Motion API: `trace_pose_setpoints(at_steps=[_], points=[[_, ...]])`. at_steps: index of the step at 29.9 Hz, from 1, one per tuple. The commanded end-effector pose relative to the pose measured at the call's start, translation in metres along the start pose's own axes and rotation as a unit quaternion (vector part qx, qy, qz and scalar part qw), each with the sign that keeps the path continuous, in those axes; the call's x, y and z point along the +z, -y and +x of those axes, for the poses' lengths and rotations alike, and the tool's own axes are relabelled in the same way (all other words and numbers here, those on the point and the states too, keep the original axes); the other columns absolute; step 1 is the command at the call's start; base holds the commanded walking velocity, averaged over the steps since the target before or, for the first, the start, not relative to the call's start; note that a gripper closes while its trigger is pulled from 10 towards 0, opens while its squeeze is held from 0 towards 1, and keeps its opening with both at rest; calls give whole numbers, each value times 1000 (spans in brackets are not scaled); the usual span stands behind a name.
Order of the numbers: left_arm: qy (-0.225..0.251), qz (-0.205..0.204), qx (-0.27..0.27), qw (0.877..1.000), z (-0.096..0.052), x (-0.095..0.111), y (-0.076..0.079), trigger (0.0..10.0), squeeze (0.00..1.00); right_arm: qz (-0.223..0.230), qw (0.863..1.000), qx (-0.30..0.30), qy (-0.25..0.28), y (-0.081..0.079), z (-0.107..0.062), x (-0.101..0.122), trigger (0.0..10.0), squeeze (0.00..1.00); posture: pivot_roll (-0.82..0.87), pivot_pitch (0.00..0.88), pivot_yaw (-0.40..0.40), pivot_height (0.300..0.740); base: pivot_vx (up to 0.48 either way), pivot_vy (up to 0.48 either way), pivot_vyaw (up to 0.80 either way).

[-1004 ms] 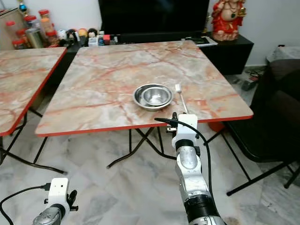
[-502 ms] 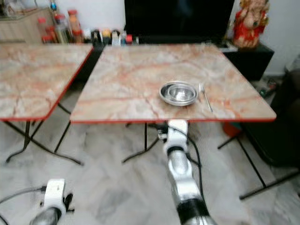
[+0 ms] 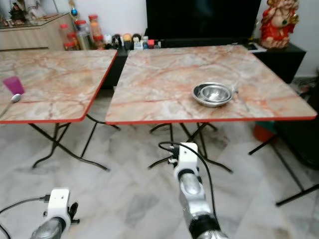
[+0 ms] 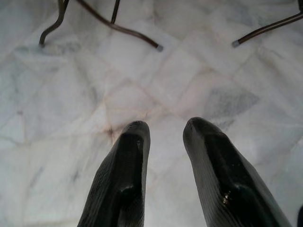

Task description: Setting the table

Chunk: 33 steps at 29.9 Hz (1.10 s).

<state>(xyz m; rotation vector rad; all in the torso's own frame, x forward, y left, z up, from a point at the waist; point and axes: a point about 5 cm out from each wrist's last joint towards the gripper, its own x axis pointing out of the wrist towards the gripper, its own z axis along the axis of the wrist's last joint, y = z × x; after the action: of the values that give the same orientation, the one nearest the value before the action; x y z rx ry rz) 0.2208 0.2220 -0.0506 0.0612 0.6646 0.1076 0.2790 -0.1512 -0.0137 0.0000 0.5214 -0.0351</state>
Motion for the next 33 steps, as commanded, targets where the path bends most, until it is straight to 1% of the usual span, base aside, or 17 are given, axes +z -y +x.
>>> trace_pose_setpoints(at_steps=[1,3,7,10,11,14,16,20,33], points=[[2,1,8,1000,1,4,-5,10000,0,-8,999,5,-47,-3,-3,-19,10000,0,45,0,59,719,0,311,0],[-1,2,7,1000,1,3,-5,10000,0,-11,998,1,-61,0,-5,-26,10000,0,48,0,57,719,0,311,0],[-8,7,10,1000,1,1,-5,10000,0,-26,992,-6,-125,11,-17,-58,10000,0,46,0,59,719,0,301,0],[-21,12,7,1000,1,-2,-5,10000,0,-27,988,-1,-155,12,-24,-73,10000,0,44,0,61,719,0,84,0],[-21,12,7,1000,1,-2,-5,10000,0,-27,988,-1,-155,12,-24,-73,10000,0,44,0,61,719,0,0,0],[-33,7,2,999,0,-5,-3,10000,0,-28,982,0,-187,14,-31,-87,10000,0,44,0,64,719,0,0,0],[-32,0,3,999,0,-6,-2,10000,0,-24,979,4,-203,13,-36,-95,10000,0,43,0,63,719,0,0,0],[-29,-3,9,1000,0,-5,-4,10000,0,-20,979,8,-205,12,-37,-97,10000,0,47,0,59,719,0,0,0],[-34,0,13,999,0,-5,-5,10000,0,-29,979,17,-200,11,-37,-96,10000,0,43,0,56,719,403,0,0]])
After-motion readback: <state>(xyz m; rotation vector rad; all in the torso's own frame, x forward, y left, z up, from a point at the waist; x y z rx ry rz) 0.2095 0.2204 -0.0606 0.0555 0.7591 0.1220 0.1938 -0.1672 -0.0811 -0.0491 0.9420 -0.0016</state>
